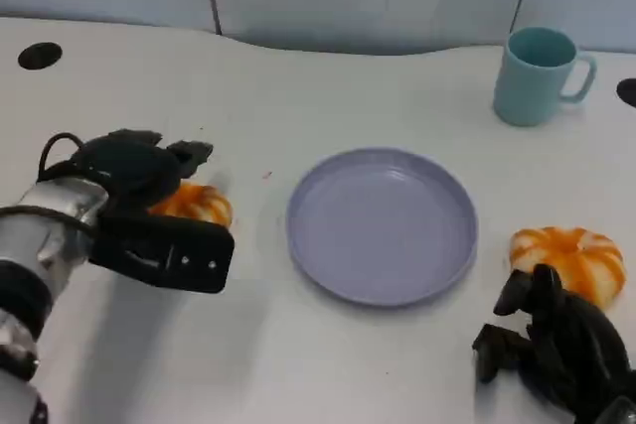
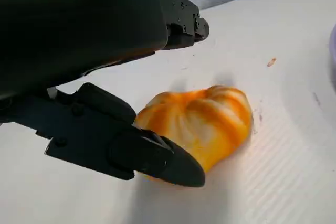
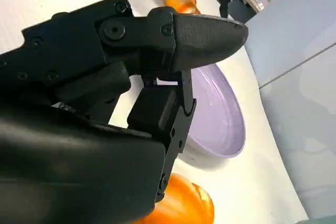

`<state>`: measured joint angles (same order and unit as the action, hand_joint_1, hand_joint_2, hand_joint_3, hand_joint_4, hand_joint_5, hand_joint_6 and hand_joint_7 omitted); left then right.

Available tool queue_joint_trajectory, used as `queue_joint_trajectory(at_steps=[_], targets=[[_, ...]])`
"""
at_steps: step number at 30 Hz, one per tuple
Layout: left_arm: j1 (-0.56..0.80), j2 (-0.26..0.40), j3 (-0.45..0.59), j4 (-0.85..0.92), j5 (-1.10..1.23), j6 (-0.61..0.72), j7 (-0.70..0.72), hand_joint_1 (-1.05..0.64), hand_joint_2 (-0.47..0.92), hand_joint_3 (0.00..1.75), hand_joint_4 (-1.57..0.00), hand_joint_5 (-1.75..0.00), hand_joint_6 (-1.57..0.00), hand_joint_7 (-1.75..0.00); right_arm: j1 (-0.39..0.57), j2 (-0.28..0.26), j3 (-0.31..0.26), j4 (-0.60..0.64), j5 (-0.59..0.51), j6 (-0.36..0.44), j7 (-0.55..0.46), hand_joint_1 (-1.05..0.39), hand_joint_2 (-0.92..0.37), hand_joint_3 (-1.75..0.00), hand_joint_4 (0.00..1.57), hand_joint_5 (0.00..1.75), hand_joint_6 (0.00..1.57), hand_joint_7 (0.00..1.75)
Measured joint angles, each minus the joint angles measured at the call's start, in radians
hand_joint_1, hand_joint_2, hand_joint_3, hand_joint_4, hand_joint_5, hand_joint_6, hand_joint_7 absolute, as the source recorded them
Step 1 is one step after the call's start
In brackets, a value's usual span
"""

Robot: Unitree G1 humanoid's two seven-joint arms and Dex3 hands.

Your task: Grasp the bread from the table and place it into the plate.

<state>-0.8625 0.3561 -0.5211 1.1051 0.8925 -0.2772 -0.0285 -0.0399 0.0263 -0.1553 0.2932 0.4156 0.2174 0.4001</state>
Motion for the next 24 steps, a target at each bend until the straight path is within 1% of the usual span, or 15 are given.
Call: queue_joint_trajectory(at_steps=[4,9,13,19,24], targets=[[-0.007,-0.036,-0.025,0.072,-0.014,0.010,0.001,-0.73,0.82,0.00,0.00,0.00,-0.03,-0.01,0.012,0.000,-0.008,-0.010,0.012,0.006,0.007,-0.47,-0.92,-0.40,1.28,1.24,1.20,1.13],[-0.026,-0.054,-0.044,0.118,-0.020,0.033,-0.001,-0.68,0.79,0.00,0.00,0.00,-0.02,0.00,0.040,-0.001,-0.007,-0.049,0.012,0.028,0.001,-0.48,-0.92,-0.41,1.27,1.25,1.21,1.14],[-0.047,-0.069,-0.056,0.155,-0.023,0.058,-0.002,-0.68,0.75,0.00,-0.01,0.00,-0.04,-0.01,0.065,-0.001,-0.005,-0.079,0.011,0.037,-0.005,-0.47,-0.92,-0.44,1.26,1.33,1.18,1.16],[-0.059,-0.106,-0.080,0.218,-0.023,0.105,-0.007,-0.68,0.76,0.01,-0.02,-0.01,-0.05,-0.01,0.095,-0.011,0.001,-0.123,0.011,0.065,-0.007,-0.48,-0.92,-0.44,1.25,1.35,1.17,1.18],[-0.063,-0.126,-0.083,0.235,-0.043,0.131,-0.006,-0.65,0.78,0.01,-0.11,-0.05,-0.11,-0.03,0.117,-0.020,0.010,-0.147,0.009,0.071,-0.008,-0.47,-0.92,-0.49,1.24,1.36,1.16,1.19]])
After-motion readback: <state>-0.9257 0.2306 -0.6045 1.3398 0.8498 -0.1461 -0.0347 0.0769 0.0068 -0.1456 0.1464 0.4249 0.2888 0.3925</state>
